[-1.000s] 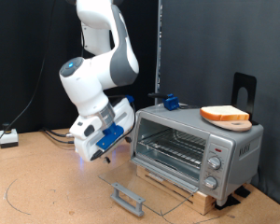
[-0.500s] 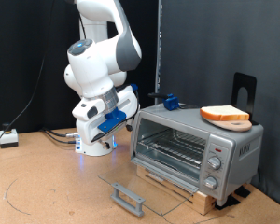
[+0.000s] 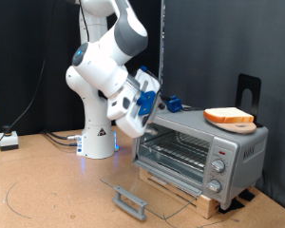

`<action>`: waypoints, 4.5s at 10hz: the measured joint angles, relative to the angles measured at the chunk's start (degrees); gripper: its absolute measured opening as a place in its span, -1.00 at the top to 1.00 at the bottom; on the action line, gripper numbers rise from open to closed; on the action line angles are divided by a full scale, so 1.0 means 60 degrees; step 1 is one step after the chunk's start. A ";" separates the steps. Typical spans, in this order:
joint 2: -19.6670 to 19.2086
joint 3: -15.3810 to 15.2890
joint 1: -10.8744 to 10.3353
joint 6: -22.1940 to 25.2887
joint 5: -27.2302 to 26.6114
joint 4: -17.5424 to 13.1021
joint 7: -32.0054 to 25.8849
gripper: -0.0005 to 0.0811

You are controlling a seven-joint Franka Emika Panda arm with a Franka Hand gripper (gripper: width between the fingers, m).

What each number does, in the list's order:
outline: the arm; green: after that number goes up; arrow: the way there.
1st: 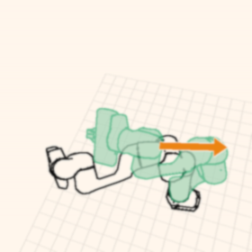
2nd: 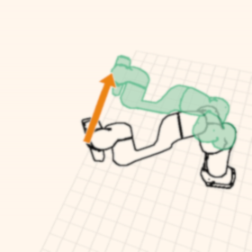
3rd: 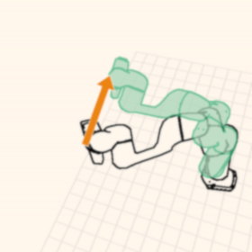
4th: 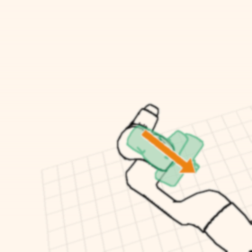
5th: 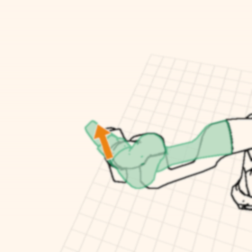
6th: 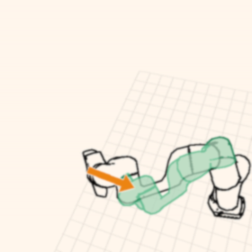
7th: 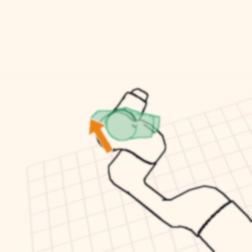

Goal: Make a piece of toast with the oven

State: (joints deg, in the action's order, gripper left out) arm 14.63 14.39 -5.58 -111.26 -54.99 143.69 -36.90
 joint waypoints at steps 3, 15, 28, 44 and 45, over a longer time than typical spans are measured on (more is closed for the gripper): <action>0.0359 -0.0276 -0.0169 0.1300 0.0688 -0.0231 -0.0249 -0.99; 0.2343 -0.1554 -0.0814 0.2955 0.2565 -0.0041 -0.3675 -0.99; 0.6219 -0.2644 -0.0283 0.0926 0.1786 0.2173 -0.1961 -0.99; 0.5032 -0.5044 -0.0286 -0.0591 0.2582 0.3284 -0.2156 -0.99; 0.5031 -0.5220 -0.0290 -0.0748 0.2499 0.3347 -0.2156 -0.99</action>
State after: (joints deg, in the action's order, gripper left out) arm 44.81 -16.93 -7.32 -115.75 -40.00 163.78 -49.83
